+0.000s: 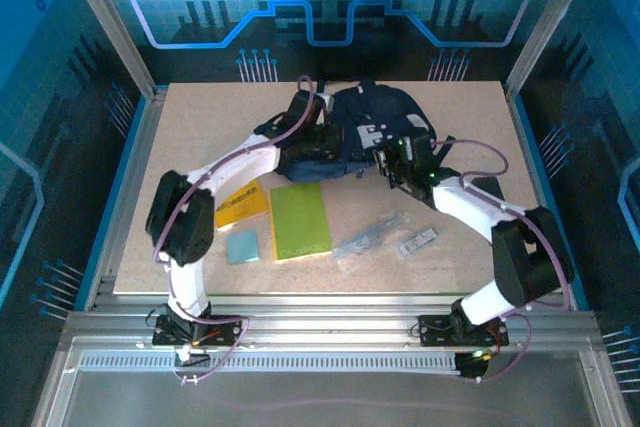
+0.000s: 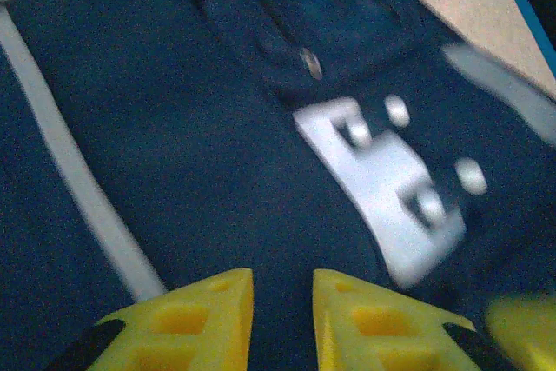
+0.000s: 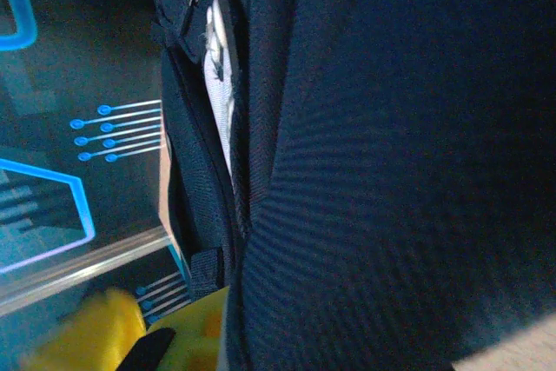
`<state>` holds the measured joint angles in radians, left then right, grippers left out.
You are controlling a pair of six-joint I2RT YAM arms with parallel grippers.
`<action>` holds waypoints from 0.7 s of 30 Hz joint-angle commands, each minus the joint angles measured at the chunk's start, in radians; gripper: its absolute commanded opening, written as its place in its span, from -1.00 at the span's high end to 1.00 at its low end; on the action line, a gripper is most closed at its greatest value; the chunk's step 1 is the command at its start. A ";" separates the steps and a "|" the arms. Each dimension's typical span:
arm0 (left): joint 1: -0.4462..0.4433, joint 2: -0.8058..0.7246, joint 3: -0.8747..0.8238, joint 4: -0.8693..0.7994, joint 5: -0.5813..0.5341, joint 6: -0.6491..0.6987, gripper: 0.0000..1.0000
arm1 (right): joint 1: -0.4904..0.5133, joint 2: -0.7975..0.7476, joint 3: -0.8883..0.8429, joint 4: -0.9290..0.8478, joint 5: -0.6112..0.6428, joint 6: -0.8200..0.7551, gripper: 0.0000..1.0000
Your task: Pack the student bag
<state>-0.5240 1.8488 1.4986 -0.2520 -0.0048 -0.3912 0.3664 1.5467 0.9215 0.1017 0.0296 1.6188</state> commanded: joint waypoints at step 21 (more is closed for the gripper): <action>-0.150 -0.102 -0.357 0.559 -0.061 0.014 0.24 | 0.011 -0.022 0.214 -0.035 -0.112 0.124 1.00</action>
<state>-0.6716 1.7168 1.0637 0.2192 -0.0025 -0.4671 0.3702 1.5982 1.0889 0.0322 -0.0147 1.7069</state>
